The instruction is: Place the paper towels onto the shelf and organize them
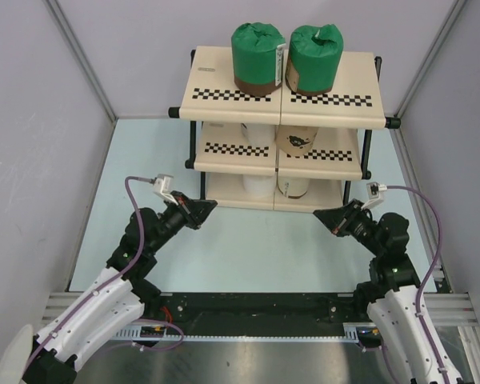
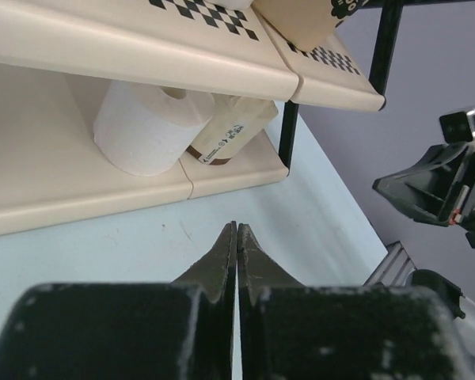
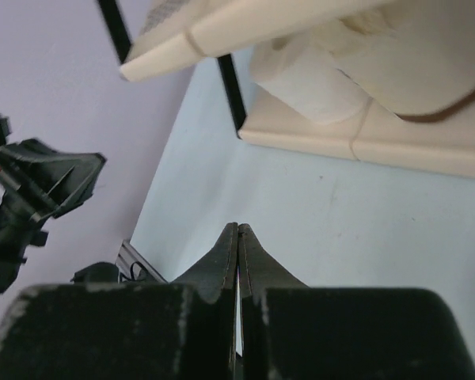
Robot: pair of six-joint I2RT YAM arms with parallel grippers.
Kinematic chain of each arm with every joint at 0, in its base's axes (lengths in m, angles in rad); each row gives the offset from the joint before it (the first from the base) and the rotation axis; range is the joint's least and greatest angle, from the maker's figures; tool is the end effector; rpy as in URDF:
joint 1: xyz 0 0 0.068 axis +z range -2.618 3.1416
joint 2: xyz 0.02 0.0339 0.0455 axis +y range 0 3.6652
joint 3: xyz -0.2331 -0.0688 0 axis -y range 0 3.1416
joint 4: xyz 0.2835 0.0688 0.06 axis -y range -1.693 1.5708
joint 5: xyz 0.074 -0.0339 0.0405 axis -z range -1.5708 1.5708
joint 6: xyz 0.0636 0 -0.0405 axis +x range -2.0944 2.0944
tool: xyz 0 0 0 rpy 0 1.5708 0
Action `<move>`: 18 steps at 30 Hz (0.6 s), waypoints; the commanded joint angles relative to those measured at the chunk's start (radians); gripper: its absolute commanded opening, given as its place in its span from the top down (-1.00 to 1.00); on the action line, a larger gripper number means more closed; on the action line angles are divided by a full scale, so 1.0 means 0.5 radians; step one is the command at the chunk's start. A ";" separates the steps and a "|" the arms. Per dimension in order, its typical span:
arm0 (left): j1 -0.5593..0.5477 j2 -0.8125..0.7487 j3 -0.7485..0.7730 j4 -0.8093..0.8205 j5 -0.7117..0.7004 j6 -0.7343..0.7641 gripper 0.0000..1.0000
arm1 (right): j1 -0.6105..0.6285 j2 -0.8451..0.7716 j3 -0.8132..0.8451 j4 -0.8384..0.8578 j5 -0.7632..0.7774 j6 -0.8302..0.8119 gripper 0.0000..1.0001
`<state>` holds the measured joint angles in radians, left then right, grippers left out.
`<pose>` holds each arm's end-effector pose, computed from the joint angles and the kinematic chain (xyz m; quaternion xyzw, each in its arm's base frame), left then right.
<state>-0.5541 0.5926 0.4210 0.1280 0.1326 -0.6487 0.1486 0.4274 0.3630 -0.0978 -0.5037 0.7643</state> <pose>0.2108 -0.1403 0.2484 0.0117 0.7221 -0.4299 0.5419 0.2156 0.0633 0.2308 0.0699 0.7522 0.4469 0.4792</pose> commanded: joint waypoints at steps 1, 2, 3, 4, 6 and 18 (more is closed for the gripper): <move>-0.002 -0.013 0.054 0.066 0.134 0.086 1.00 | -0.015 -0.115 0.013 0.398 -0.394 -0.234 1.00; -0.002 -0.010 0.057 0.069 0.134 0.086 0.99 | -0.018 -0.128 0.013 0.395 -0.422 -0.282 1.00; -0.002 -0.007 0.057 0.072 0.140 0.086 0.99 | -0.021 -0.134 0.013 0.374 -0.450 -0.304 1.00; -0.002 -0.001 0.060 0.078 0.140 0.083 0.99 | -0.021 -0.137 0.010 0.331 -0.450 -0.326 1.00; -0.005 -0.004 0.057 0.078 0.152 0.076 0.99 | -0.021 -0.174 -0.029 0.318 -0.465 -0.347 1.00; -0.002 -0.044 -0.010 0.091 0.149 0.055 0.99 | -0.055 -0.431 -0.474 0.475 -0.419 -0.081 1.00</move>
<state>-0.5541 0.5846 0.4206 0.1413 0.1886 -0.6277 0.1333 0.2375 0.1783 0.0521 -0.6994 0.6567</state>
